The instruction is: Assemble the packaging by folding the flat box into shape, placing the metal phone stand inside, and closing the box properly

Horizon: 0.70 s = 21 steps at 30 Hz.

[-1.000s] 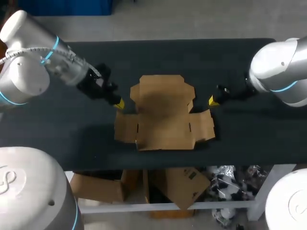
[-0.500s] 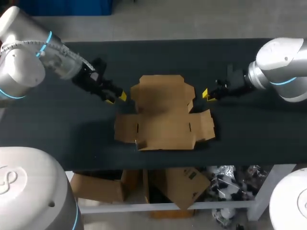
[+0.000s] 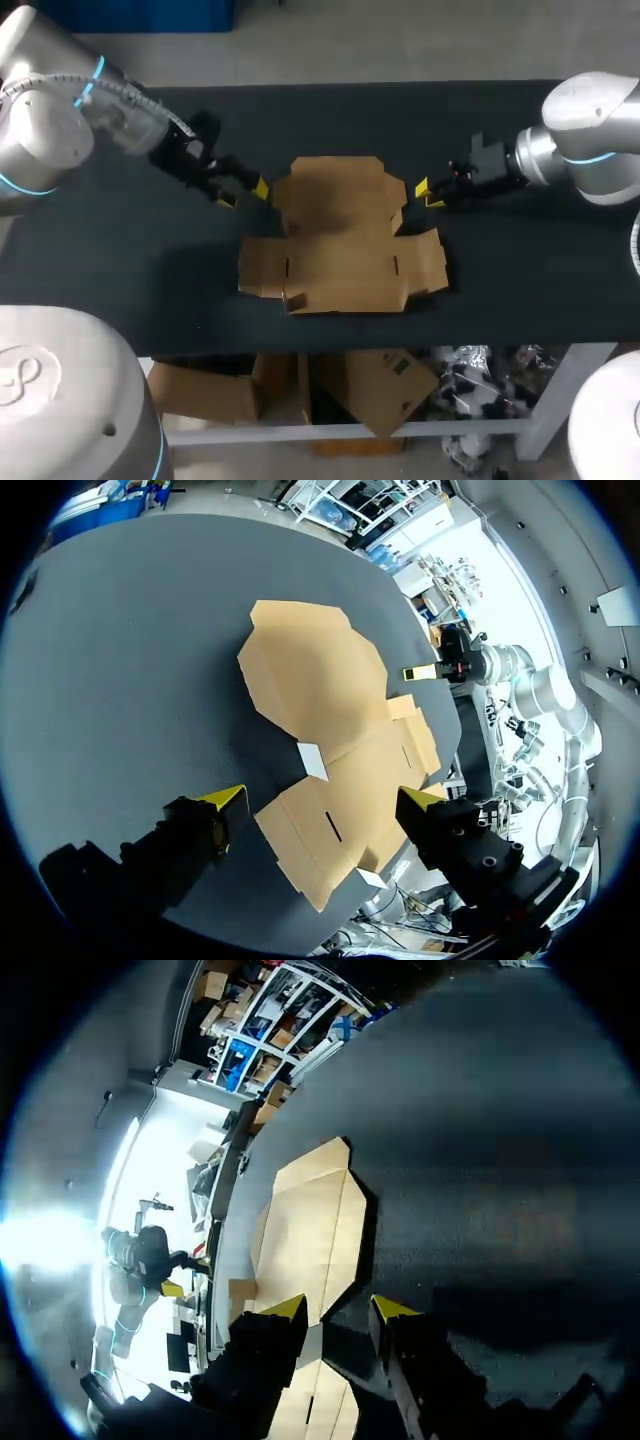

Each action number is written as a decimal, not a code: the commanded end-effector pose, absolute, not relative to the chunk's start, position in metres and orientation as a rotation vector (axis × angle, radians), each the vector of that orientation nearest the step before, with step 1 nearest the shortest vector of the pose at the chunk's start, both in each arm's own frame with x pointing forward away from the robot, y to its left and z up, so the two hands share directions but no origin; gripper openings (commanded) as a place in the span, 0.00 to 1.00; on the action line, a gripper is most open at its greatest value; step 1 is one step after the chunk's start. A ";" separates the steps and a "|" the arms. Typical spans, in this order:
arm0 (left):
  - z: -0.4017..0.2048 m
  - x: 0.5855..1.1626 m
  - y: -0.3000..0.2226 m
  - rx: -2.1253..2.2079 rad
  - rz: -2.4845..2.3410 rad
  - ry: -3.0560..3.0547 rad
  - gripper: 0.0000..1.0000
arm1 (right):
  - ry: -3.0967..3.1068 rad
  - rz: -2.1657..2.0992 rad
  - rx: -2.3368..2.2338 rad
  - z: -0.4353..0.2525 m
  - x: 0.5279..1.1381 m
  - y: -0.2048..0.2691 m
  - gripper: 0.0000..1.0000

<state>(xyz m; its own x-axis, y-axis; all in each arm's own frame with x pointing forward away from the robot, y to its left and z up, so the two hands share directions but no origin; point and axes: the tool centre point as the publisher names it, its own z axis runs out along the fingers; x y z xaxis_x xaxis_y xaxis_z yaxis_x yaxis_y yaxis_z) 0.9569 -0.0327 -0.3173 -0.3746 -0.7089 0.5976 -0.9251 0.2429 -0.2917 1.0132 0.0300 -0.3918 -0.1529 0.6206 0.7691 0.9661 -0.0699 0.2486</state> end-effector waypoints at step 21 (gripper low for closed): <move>-0.304 0.967 -0.031 1.500 0.916 -2.201 1.00 | -1.529 -1.135 -1.683 -0.398 1.032 0.034 0.47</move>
<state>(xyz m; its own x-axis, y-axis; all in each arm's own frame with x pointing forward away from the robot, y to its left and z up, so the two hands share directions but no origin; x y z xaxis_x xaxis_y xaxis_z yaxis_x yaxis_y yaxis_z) 0.9684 -0.0321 -0.3052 -0.3954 -0.7062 0.5874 -0.9147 0.2441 -0.3222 1.0294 0.0344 -0.3970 -0.0251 0.4888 0.8720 0.9777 -0.1700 0.1234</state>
